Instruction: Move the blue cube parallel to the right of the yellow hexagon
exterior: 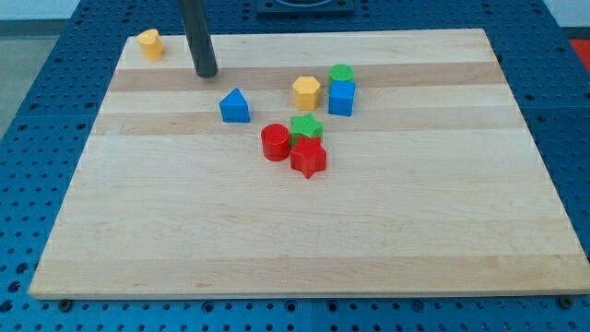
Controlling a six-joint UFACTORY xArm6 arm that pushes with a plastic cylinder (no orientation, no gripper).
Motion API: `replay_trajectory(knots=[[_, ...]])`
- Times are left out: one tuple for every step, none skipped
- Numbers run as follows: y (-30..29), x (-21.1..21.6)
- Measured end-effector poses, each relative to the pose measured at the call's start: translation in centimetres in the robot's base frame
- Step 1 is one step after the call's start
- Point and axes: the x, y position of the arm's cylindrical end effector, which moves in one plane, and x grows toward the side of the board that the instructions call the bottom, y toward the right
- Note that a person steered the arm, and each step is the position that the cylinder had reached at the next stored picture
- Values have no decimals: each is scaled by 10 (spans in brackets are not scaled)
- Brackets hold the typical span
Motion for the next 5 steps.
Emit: replay_trajectory(knots=[[9, 31], [23, 74], [61, 114], [106, 127], [139, 98]])
